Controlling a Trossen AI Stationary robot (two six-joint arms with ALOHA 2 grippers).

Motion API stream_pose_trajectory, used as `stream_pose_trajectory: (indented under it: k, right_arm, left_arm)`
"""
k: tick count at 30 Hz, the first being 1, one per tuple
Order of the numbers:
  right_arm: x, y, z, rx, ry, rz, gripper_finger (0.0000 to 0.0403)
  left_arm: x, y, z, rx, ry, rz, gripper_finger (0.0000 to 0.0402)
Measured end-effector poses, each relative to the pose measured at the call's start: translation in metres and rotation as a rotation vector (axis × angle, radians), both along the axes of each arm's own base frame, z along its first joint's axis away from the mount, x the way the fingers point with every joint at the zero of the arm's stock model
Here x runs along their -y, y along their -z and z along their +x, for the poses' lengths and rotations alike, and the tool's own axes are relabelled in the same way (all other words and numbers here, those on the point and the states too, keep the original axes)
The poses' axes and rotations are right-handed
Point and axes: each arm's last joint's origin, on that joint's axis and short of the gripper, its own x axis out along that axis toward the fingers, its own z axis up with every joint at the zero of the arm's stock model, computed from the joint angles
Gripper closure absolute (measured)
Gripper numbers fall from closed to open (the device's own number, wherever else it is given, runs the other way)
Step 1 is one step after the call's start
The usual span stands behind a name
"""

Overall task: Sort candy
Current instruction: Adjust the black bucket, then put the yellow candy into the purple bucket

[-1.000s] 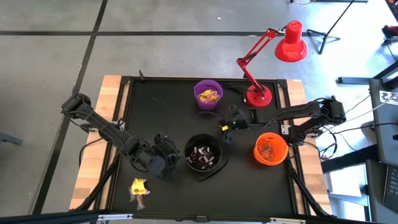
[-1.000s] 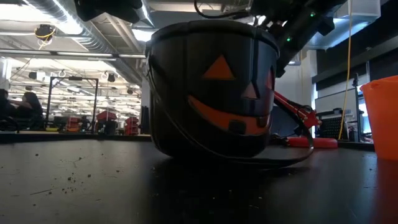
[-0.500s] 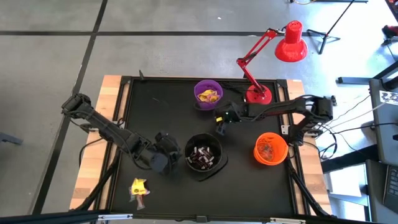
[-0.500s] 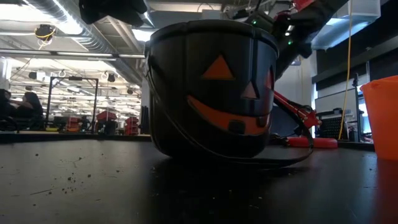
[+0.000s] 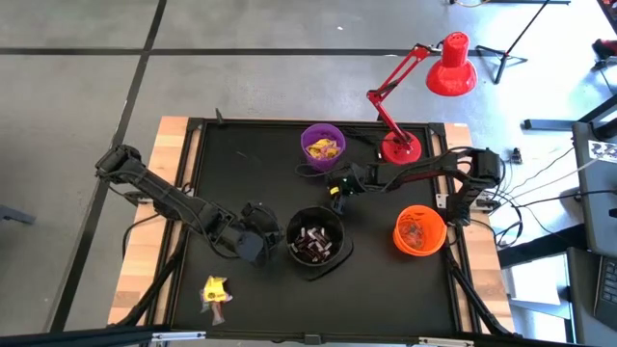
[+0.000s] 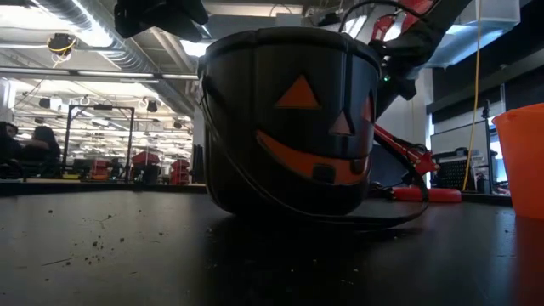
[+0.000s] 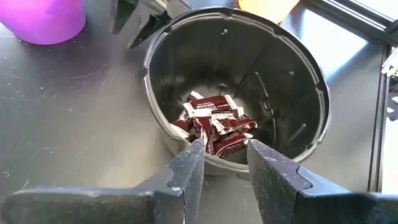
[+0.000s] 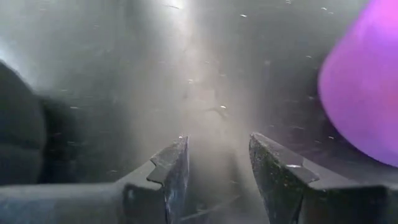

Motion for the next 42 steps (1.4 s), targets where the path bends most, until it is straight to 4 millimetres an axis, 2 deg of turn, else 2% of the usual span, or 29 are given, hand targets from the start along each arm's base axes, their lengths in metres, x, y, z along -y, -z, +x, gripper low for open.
stream_pose_trajectory:
  k: [5, 11, 22, 28, 32, 36, 42]
  right_arm:
    - [-0.005, -0.004, -0.003, -0.018, -0.036, -0.017, 0.0237]
    - [-0.007, -0.019, -0.005, 0.034, -0.096, 0.023, 0.0237]
    - [-0.009, -0.046, -0.014, 0.11, -0.117, 0.009, 0.0237]
    - [-0.011, -0.047, -0.014, 0.117, -0.12, 0.079, 0.0237]
    - [-0.009, -0.049, -0.018, 0.09, -0.063, 0.032, 0.0237]
    - [-0.007, -0.069, -0.025, 0.101, -0.012, -0.055, 0.0237]
    - [-0.009, -0.116, -0.046, 0.213, 0.019, -0.131, 0.0237]
  left_arm:
    - [0.0, 0.0, 0.0, 0.002, -0.008, -0.007, 0.0285]
    - [-0.002, 0.001, 0.0, 0.001, -0.039, -0.029, 0.0285]
    - [-0.019, 0.002, 0.005, -0.019, -0.09, -0.003, 0.0285]
    - [-0.03, 0.003, 0.007, -0.049, -0.1, 0.033, 0.0285]
    - [-0.033, 0.004, 0.006, -0.071, -0.108, 0.042, 0.0285]
    - [-0.031, 0.005, 0.005, -0.079, -0.097, 0.039, 0.0285]
    - [-0.024, 0.005, 0.003, -0.079, -0.073, 0.039, 0.0285]
